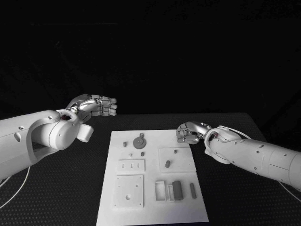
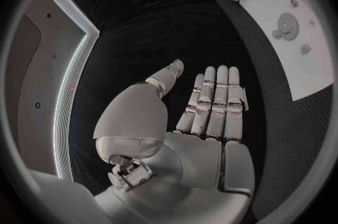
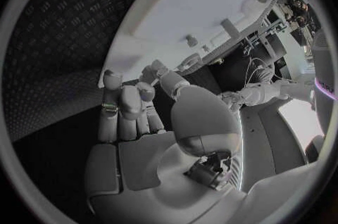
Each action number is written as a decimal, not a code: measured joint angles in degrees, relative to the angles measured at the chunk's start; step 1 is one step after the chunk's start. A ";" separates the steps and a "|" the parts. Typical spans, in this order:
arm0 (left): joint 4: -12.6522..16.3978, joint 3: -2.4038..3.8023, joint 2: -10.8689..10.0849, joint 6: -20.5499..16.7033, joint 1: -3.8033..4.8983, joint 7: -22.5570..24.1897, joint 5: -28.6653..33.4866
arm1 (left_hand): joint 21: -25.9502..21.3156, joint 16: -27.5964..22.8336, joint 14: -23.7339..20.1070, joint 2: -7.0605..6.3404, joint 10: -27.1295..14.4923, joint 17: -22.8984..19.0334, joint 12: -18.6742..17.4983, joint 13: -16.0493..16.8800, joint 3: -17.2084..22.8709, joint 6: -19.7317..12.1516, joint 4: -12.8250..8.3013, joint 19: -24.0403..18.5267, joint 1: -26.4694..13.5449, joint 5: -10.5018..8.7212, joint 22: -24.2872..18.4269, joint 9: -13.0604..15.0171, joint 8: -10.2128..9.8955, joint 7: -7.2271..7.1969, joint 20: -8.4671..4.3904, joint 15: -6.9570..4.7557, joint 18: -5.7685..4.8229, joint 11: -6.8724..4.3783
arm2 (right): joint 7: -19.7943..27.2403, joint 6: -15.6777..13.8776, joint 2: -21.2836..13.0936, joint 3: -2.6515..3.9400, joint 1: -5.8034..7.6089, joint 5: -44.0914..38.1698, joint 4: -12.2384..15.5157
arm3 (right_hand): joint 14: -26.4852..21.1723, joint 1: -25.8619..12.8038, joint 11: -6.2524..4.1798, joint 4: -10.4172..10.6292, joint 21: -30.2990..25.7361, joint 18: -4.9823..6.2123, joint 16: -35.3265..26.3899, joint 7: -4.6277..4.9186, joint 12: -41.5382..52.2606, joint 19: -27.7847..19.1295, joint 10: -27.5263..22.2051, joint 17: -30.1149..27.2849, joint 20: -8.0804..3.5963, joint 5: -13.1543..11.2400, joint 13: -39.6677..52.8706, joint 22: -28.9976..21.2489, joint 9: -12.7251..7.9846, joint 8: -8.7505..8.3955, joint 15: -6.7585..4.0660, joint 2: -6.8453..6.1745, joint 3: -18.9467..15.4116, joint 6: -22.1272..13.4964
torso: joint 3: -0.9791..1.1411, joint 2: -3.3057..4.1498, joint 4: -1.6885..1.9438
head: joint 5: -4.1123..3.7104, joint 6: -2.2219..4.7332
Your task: Assemble the parts on the task board
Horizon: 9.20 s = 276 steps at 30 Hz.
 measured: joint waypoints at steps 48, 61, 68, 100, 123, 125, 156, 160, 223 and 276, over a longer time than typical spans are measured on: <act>-0.97 -1.91 9.33 12.14 -0.63 -25.10 -25.92 | 3.48 3.08 6.32 -2.36 7.22 5.88 1.55 4.26 -4.19 5.51 5.93 5.89 -10.87 0.00 4.37 -0.04 0.77 -2.10 -3.08 -3.08 0.48 -3.54 | -13.51 2.78 5.10 0.58 5.29 -8.36 19.11 | 0.22 0.00 -0.51 0.09 0.50 0.00 0.00 0.00 -0.28 0.15 0.29 -0.05 -0.12 0.00 -0.50 0.00 0.01 -0.09 -0.58 -0.04 0.09 0.00 | -0.51 -2.12 -0.07 | 2.78 0.81; -1.61 -1.91 9.88 12.62 -1.06 -26.23 -26.91 | 3.48 3.00 6.32 -1.97 7.21 6.17 1.29 4.56 -4.19 5.51 5.93 5.67 -10.47 0.00 4.52 -0.09 0.72 -2.10 -2.87 -3.09 0.47 -3.54 | -14.24 2.56 5.09 0.80 5.26 -8.96 20.79 | 0.22 0.00 -0.73 0.09 0.50 0.00 0.00 -0.01 -0.29 0.46 0.47 -0.10 -0.24 -0.01 -0.65 0.00 0.02 -0.40 -0.58 -0.04 0.10 0.01 | -0.51 -2.10 -0.07 | 2.78 0.46; -1.84 -1.92 10.11 12.62 -1.17 -26.59 -27.24 | 3.48 2.99 6.32 -1.74 7.21 6.28 1.29 4.71 -4.19 5.51 5.93 5.67 -10.25 0.00 4.61 -0.09 0.72 -2.10 -2.87 -3.09 0.46 -3.54 | -14.49 2.34 5.15 0.93 5.26 -9.24 21.35 | 0.39 0.00 -0.73 -0.08 0.50 -0.01 0.00 -0.07 -0.29 0.47 0.47 -0.16 -0.24 -0.01 -0.68 0.00 0.03 -0.61 -0.75 -0.05 0.26 0.07 | -0.51 -2.09 -0.18 | 2.74 0.32; -2.34 -2.01 10.29 12.63 -1.45 -26.72 -27.13 | 3.04 2.34 6.32 1.53 7.21 7.10 0.83 5.69 -3.57 5.51 4.18 5.67 -8.33 0.13 5.17 -0.26 0.51 -2.08 -2.87 -3.09 0.42 -3.54 | -15.36 2.03 6.47 0.99 5.23 -10.03 21.85 | 0.35 0.07 -0.98 0.08 0.49 -0.01 0.00 -0.16 -0.54 0.77 0.63 -0.21 -0.34 -0.04 -0.82 0.00 3.35 -1.02 -0.72 -0.44 0.41 0.16 | -0.53 -2.14 -0.07 | 2.65 0.10; -2.80 -2.02 10.74 12.31 -1.92 -26.80 -25.52 | 2.60 1.23 6.35 5.62 7.21 8.22 0.17 6.91 -2.01 6.13 -0.22 5.67 -7.93 5.32 5.94 -0.41 0.06 -2.30 -2.87 -3.12 0.36 -3.53 | -15.87 2.09 6.81 1.01 4.95 -10.09 21.23 | 0.55 0.25 -0.98 0.09 0.49 -0.01 0.00 -0.16 -0.75 0.76 0.63 -0.26 -0.31 -0.04 -0.91 0.00 6.25 -1.04 -0.92 -0.54 0.73 0.16 | -0.55 -2.14 -0.10 | 2.69 -0.04; -2.77 -2.01 10.72 12.30 -1.92 -26.75 -25.39 | 2.59 1.13 6.54 5.89 7.21 8.41 0.17 7.06 -0.87 6.15 -0.76 5.67 -7.77 4.49 6.03 -0.41 0.06 -2.31 -2.87 -3.30 0.36 -3.53 | -15.84 2.09 6.80 1.01 4.91 -10.09 21.14 | 0.55 0.25 -0.98 0.09 0.49 -0.01 0.00 -0.16 -0.75 0.76 0.63 -0.26 -0.31 -0.04 -0.94 0.00 6.18 -1.04 -0.92 -0.54 0.73 0.16 | -0.55 -2.14 -0.10 | 2.68 -0.08; -2.76 -2.00 10.59 12.11 -1.96 -26.31 -24.96 | 2.37 0.60 8.80 6.41 9.99 11.09 0.23 9.29 8.55 9.06 -0.95 6.92 -6.69 1.84 8.36 0.40 1.11 -3.79 -4.11 -4.33 -0.40 -4.68 | -15.90 2.14 6.55 1.00 4.60 -10.05 21.11 | 0.46 0.32 -1.19 0.08 0.49 -0.01 0.00 -0.16 -0.76 0.95 0.83 -0.30 -0.32 0.13 -1.04 0.00 6.14 -1.83 -0.82 -0.49 1.04 0.16 | -0.49 -2.14 -0.12 | 2.76 -0.36; -2.76 -1.99 10.61 11.73 -2.03 -26.30 -24.97 | 2.37 0.82 8.91 6.74 10.19 11.61 0.23 9.71 8.72 9.52 -0.81 7.01 -7.42 3.02 8.72 0.75 1.25 -3.85 -4.21 -4.43 -0.40 -4.88 | -15.86 2.02 6.50 0.99 4.58 -9.61 21.11 | 0.46 0.32 -1.19 0.15 0.49 -0.02 0.00 -0.16 -0.76 0.96 0.83 -0.39 -0.32 0.12 -1.16 0.00 6.13 -1.93 -0.82 -0.49 1.45 0.16 | -0.49 -2.14 -0.13 | 2.83 -0.40; -2.62 -5.43 11.52 12.93 -4.17 -37.55 -39.55 | 15.69 23.43 15.55 9.05 12.27 27.62 26.41 37.71 9.40 10.63 -4.84 14.88 -15.61 14.41 29.16 12.01 2.49 -4.18 -10.46 -10.89 -0.82 -9.31 | -9.62 -4.86 2.85 4.27 6.69 10.48 4.01 | -0.56 -5.21 -0.55 1.11 -1.51 0.02 -1.86 -0.68 -1.84 0.72 0.37 -0.91 0.29 0.24 -1.62 -0.09 0.24 -11.62 2.04 -9.59 1.60 0.68 | -0.44 -2.15 -0.19 | 2.89 -2.96; -5.90 -5.39 15.31 14.70 -7.50 -39.86 -46.14 | 33.67 48.75 22.68 7.51 13.26 22.33 47.45 49.06 10.12 11.40 -4.42 22.63 -17.28 20.88 34.66 18.15 0.48 -5.51 -15.60 -15.40 -0.75 -11.85 | -9.53 -3.78 3.20 4.29 6.69 11.13 5.14 | -0.53 -4.96 -0.38 0.79 -1.73 0.10 -1.85 -0.66 -1.84 0.62 0.20 -0.90 0.40 0.24 -1.61 -0.04 0.10 -11.85 2.03 -8.42 1.91 0.66 | -0.51 -2.16 -0.04 | 1.56 -4.13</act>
